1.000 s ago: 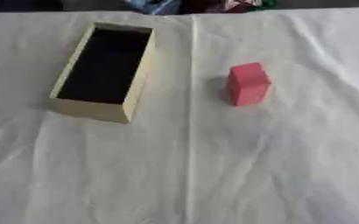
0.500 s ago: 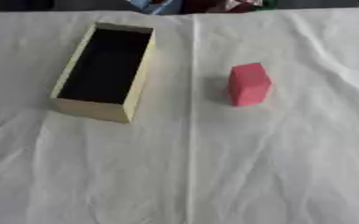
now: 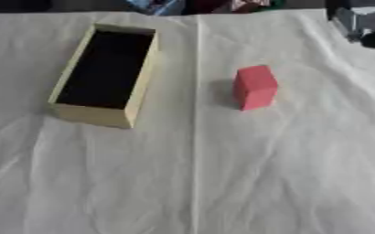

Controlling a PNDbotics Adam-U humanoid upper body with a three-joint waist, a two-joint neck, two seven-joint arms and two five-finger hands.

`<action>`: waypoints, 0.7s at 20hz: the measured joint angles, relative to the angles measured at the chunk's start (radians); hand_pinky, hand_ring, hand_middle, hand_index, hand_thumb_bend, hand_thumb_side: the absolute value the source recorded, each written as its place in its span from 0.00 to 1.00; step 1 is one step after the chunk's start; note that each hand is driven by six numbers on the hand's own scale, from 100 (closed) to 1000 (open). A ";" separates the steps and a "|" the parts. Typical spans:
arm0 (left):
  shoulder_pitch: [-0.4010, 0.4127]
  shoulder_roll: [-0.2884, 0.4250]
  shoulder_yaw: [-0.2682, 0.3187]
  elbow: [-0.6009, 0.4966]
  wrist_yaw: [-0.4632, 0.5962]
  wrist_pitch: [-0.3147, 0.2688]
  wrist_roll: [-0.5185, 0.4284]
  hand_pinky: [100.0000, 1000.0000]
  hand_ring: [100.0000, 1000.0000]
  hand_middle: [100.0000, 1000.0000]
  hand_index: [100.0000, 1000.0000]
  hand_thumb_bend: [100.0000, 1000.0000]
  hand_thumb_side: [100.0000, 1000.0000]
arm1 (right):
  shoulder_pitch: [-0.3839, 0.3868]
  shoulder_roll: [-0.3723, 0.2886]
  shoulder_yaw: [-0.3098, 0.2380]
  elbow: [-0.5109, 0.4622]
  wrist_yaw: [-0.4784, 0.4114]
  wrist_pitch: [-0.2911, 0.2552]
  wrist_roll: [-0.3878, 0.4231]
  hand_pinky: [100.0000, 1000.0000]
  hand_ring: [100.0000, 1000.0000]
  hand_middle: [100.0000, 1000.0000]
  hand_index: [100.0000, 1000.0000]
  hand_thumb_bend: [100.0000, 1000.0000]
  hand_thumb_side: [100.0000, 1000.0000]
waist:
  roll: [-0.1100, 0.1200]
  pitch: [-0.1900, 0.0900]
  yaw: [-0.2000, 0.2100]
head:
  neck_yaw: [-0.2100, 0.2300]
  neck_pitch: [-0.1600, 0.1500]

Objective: Pick up objects on the table and place them in the box.

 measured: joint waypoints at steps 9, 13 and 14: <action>0.001 0.000 -0.006 0.000 0.006 0.002 -0.007 0.52 0.49 0.50 0.66 0.00 0.02 | -0.123 0.005 0.069 0.126 0.020 -0.074 0.266 0.84 0.84 0.92 0.97 0.23 0.33 | -0.001 -0.001 0.006 | -0.010 -0.001; 0.001 0.000 -0.006 0.000 0.008 0.003 -0.011 0.52 0.49 0.50 0.66 0.00 0.02 | -0.149 0.021 0.101 0.164 0.022 -0.093 0.329 0.84 0.84 0.90 0.97 0.31 0.33 | -0.001 -0.001 0.010 | -0.015 -0.001; 0.001 0.000 -0.006 0.000 0.009 0.003 -0.011 0.52 0.49 0.50 0.66 0.00 0.02 | -0.153 0.024 0.107 0.172 0.024 -0.097 0.341 0.84 0.84 0.90 0.97 0.33 0.33 | -0.001 -0.001 0.010 | -0.016 -0.001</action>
